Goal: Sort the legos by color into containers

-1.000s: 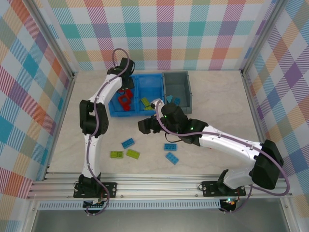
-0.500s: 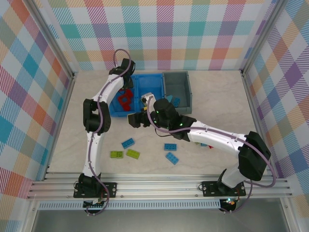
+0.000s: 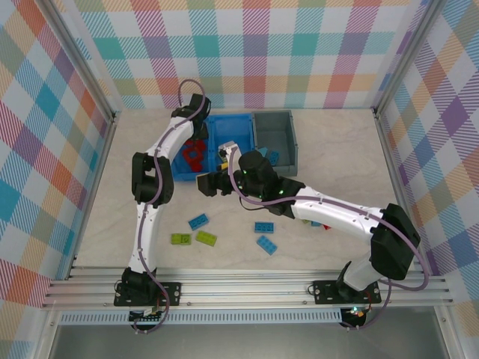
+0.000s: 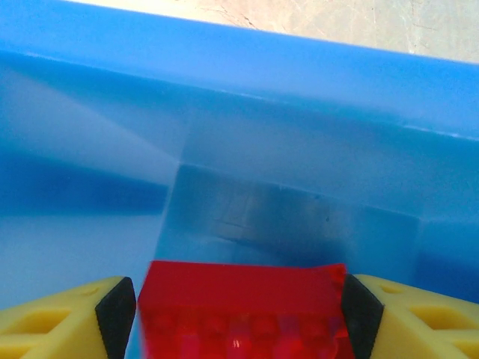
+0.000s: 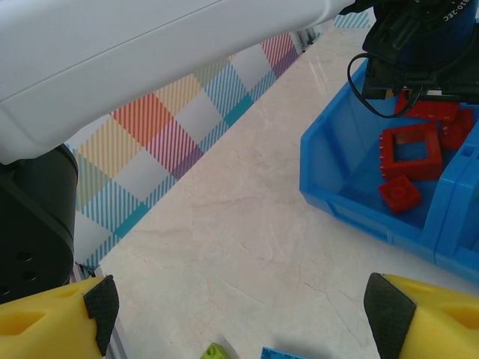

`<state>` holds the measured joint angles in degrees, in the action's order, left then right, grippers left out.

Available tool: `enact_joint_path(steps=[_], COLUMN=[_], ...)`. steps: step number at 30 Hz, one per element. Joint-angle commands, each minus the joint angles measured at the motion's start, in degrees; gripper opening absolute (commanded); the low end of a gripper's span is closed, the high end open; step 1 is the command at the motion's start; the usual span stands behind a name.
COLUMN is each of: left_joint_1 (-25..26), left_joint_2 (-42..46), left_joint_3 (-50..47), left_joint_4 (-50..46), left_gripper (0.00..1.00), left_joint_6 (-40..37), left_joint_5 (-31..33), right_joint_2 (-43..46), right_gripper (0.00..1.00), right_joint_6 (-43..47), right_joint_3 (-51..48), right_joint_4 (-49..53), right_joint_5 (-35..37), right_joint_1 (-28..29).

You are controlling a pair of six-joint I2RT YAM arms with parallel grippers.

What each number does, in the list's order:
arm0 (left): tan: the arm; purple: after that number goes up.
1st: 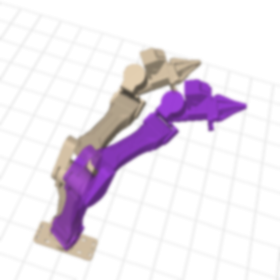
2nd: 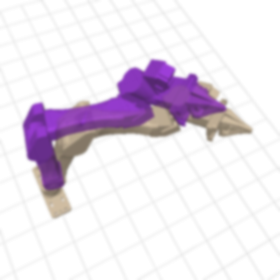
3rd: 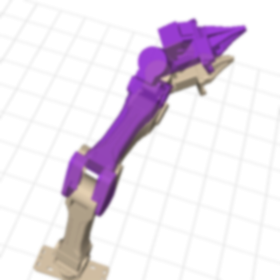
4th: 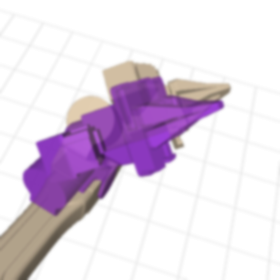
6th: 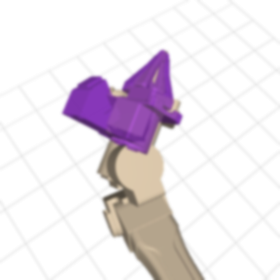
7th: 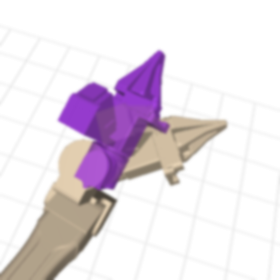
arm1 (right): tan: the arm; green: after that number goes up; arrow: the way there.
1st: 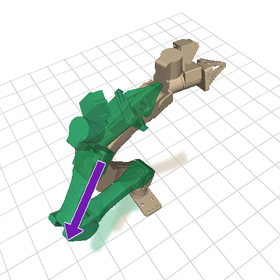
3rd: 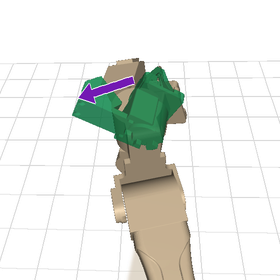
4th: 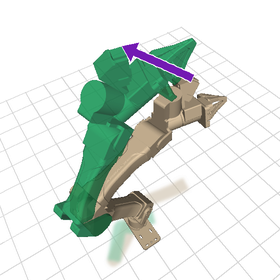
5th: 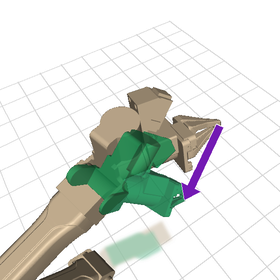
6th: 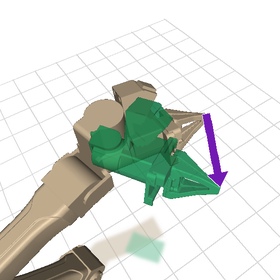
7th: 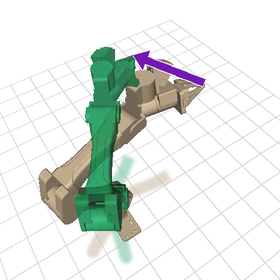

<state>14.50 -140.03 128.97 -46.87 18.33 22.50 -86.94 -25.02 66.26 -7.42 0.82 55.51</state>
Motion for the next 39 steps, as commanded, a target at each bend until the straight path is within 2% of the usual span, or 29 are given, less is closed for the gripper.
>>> enact_joint_path(steps=[1, 5, 10, 17, 20, 23, 25, 27, 30, 34, 37, 39], left_joint_1=[-0.4, -0.2, 1.2, 2.7, 3.0, 5.5, 8.8, 13.5, 23.3, 37.9, 47.6, 51.9], left_joint_2=[3.5, 7.3, 14.4, 29.4, 36.6, 44.7, 50.5, 55.5, 62.4, 68.7, 69.6, 69.5], left_joint_3=[1.5, 1.6, -0.5, -14.1, -21.0, -27.4, -32.6, -38.3, -48.4, -61.4, -66.2, -68.0], left_joint_4=[-1.6, -2.2, -2.2, 1.4, 2.7, 3.1, 3.4, 4.1, 7.0, 15.3, 19.6, 21.5], left_gripper=[0.78, 0.81, 0.79, 0.75, 0.68, 0.66, 0.66, 0.67, 0.7, 0.75, 0.78, 0.8], left_joint_6=[0.3, 0.6, 0.9, 1.0, 1.3, 0.9, 1.3, 2.2, 7.2, 15.3, 17.6, 18.2], left_joint_5=[-0.9, -1.9, -1.6, -0.5, -2.1, -4.9, -8.4, -10.8, -11.8, -9.0, -3.6, -1.7], right_joint_2=[3.2, 5.1, 9.0, 13.2, 15.1, 14.9, 14.3, 14.4, 14.6, 13.7, 13.1, 11.7], right_gripper=[0.87, 0.88, 0.87, 0.86, 0.81, 0.71, 0.69, 0.67, 0.69, 0.81, 0.87, 0.89], right_joint_6=[-0.4, 0.1, 1.0, 1.1, -2.2, -10.6, -16.2, -19.3, -22.6, -29.8, -35.6, -38.2], right_joint_3=[-1.3, -2.0, -3.6, -5.3, -5.1, -1.6, -1.3, -4.2, -10.2, -16.7, -20.4, -20.6], right_joint_4=[-0.3, 1.9, 3.8, 11.0, 19.0, 36.9, 47.5, 51.8, 54.3, 54.0, 49.9, 47.9], right_joint_5=[-0.4, 0.5, 3.3, 9.0, 15.9, 23.3, 23.3, 19.2, 12.2, 5.9, 3.8, 3.8], right_joint_1=[0.3, 0.3, 0.3, 0.2, -0.7, -4.3, -8.1, -11.7, -15.4, -16.8, -18.3, -19.7])
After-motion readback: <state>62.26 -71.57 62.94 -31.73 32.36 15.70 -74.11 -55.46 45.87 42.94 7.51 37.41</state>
